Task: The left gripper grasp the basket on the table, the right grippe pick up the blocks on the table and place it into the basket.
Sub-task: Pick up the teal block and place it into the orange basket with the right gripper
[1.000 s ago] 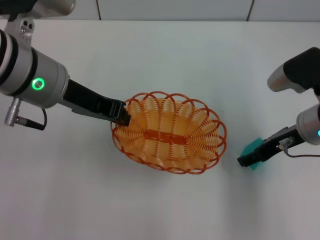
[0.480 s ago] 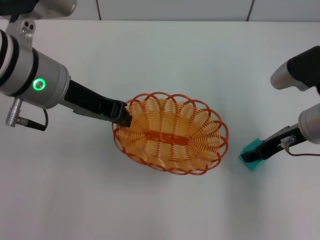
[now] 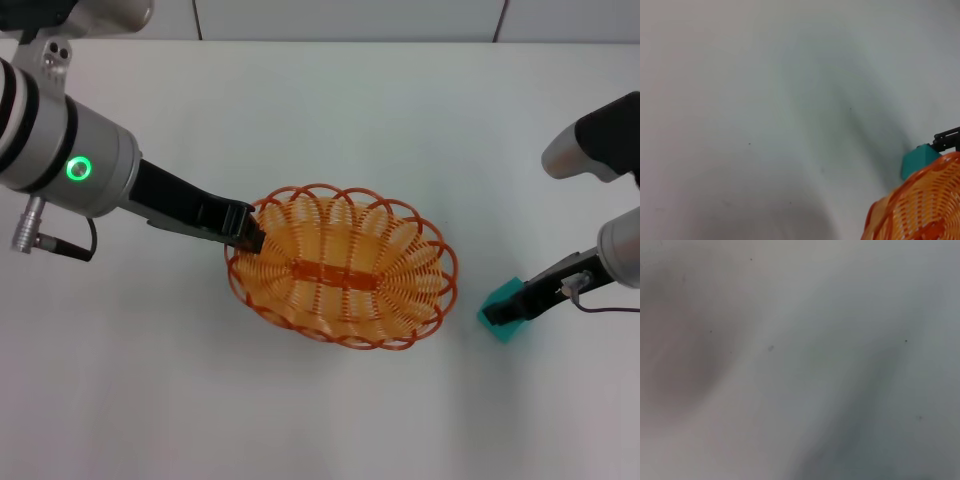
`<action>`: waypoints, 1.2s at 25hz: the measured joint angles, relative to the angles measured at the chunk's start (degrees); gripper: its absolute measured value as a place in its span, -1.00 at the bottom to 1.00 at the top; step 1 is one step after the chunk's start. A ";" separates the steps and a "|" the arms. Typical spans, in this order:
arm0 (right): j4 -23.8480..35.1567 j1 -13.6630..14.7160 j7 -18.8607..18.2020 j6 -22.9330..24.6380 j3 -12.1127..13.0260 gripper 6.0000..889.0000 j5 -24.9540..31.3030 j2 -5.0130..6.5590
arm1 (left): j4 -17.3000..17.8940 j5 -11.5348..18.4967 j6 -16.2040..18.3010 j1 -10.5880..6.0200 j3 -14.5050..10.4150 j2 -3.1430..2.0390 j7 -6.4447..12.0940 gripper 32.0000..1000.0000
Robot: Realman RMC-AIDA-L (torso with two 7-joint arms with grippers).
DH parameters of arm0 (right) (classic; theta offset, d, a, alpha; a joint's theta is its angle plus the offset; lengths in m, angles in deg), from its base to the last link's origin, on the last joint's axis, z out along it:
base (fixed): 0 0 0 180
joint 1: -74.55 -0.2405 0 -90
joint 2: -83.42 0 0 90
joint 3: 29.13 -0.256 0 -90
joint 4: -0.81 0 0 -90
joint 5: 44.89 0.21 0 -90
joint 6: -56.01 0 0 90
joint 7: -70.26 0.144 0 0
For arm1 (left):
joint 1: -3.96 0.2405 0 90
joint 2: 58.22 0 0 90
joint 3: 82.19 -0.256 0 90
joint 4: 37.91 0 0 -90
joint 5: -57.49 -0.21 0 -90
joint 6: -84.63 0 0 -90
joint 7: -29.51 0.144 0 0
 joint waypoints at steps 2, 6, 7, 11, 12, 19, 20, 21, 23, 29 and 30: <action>0.49 0.12 0.00 0.14 0.00 0.21 0.00 0.00 | 0.03 0.05 -0.03 0.03 0.00 0.00 0.04 -0.91; 5.27 1.91 0.00 1.41 -0.95 0.19 0.15 -0.08 | 0.03 0.50 -0.10 0.12 0.08 0.00 0.31 -0.91; 6.94 2.62 0.00 1.67 -1.64 0.19 0.39 -0.12 | 0.03 0.63 -0.12 0.11 0.09 -0.02 0.38 -0.91; 14.29 5.66 -0.95 2.60 -4.08 0.19 5.01 -0.08 | -0.01 0.78 -0.21 0.26 0.30 -0.04 0.63 -0.91; 16.18 6.36 -1.23 2.80 -4.36 0.19 6.33 -0.03 | -0.01 0.80 -0.23 0.38 0.41 -0.02 0.71 -0.91; 27.60 8.06 -4.56 7.10 -5.75 0.19 13.30 0.00 | -0.56 0.95 -0.58 0.54 0.53 0.00 1.27 -0.91; 28.94 8.10 -5.12 7.87 -5.85 0.19 14.46 0.00 | -0.85 1.14 -0.72 0.56 0.54 0.00 1.43 -0.91; 30.38 8.13 -5.72 8.63 -5.89 0.19 15.59 0.01 | -1.15 1.34 -0.81 0.59 0.58 0.00 1.66 -0.91; 32.51 8.04 -6.75 10.11 -5.80 0.19 17.62 0.00 | -1.76 1.80 -1.00 0.62 0.69 -0.02 2.04 -0.91; 35.20 7.31 -10.14 13.32 -3.60 0.19 22.05 0.06 | -3.80 2.74 -1.48 0.15 0.81 0.02 2.80 -0.91; 35.50 7.19 -10.47 13.63 -3.08 0.19 22.40 0.07 | -3.81 2.86 -1.53 0.13 0.81 0.02 2.83 -0.91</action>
